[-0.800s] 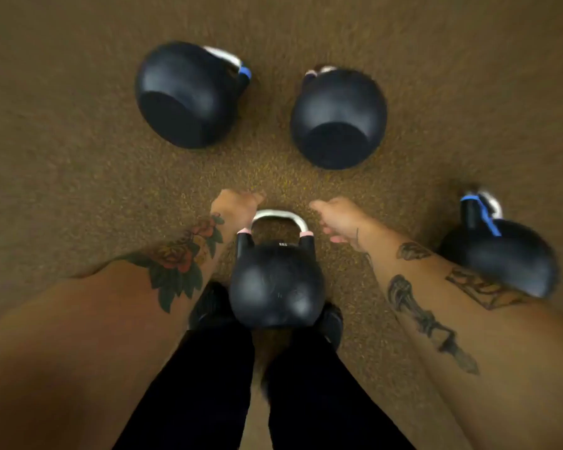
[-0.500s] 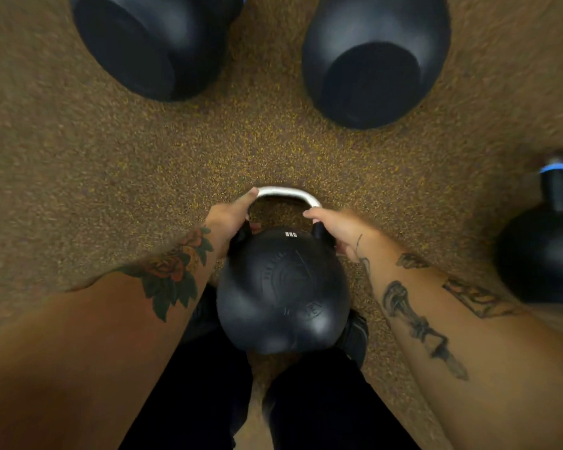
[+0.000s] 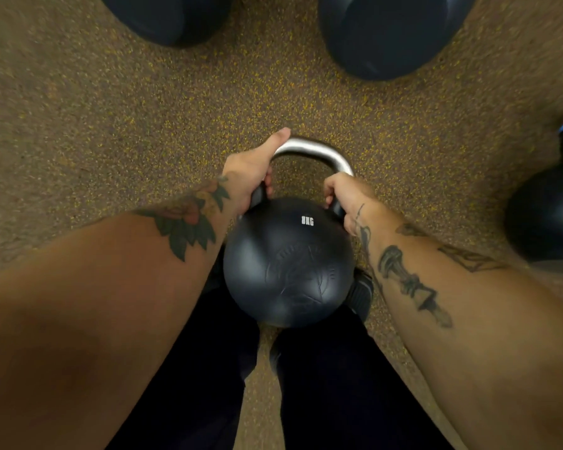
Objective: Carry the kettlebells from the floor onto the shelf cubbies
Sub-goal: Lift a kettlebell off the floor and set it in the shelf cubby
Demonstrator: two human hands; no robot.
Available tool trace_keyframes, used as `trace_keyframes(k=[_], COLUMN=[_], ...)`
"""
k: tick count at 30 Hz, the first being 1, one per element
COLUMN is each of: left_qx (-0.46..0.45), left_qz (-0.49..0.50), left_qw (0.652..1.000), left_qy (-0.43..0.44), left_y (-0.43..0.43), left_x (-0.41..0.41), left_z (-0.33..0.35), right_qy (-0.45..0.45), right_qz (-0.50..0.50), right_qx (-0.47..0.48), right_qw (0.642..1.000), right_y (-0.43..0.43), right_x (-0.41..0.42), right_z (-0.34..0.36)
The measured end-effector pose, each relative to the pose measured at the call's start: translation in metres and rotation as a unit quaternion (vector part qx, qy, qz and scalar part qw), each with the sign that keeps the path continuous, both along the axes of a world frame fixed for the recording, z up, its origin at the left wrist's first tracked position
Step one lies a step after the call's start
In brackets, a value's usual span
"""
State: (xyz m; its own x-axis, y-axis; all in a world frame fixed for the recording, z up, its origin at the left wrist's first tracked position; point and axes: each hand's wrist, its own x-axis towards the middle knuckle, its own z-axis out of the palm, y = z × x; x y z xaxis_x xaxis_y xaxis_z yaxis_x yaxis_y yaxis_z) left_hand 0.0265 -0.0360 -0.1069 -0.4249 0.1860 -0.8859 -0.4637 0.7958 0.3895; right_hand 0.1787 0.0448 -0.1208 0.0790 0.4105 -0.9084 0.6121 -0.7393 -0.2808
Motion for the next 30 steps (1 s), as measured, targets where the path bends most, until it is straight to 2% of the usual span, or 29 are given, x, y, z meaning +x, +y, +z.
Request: trace_keyframes(k=[6, 10, 15, 17, 22, 26, 30], left_qx=[0.047, 0.111, 0.225, 0.272, 0.402, 0.535, 0.606], left_qz=[-0.018, -0.010, -0.016, -0.011, -0.008, -0.012, -0.010], left_qw=[0.998, 0.992, 0.967, 0.950, 0.888, 0.801, 0.731], left_qy=[0.022, 0.057, 0.120, 0.150, 0.222, 0.267, 0.315], left_y=[0.021, 0.050, 0.109, 0.132, 0.175, 0.191, 0.181], left_x=[-0.011, -0.030, -0.063, -0.076, -0.101, -0.107, -0.103], left_z=[0.079, 0.182, 0.370, 0.468, 0.708, 0.903, 1.044], right_qy=[0.007, 0.034, 0.098, 0.124, 0.186, 0.248, 0.285], right_qz=[-0.042, -0.036, -0.041, -0.049, -0.066, -0.094, -0.085], right_qx=[0.070, 0.126, 0.228, 0.281, 0.415, 0.532, 0.614], right_qw=[0.997, 0.991, 0.968, 0.950, 0.888, 0.804, 0.731], right_y=[0.013, 0.045, 0.108, 0.133, 0.178, 0.188, 0.177], right_x=[-0.009, -0.030, -0.066, -0.081, -0.106, -0.111, -0.108], right_z=[0.070, 0.174, 0.365, 0.466, 0.713, 0.915, 1.057])
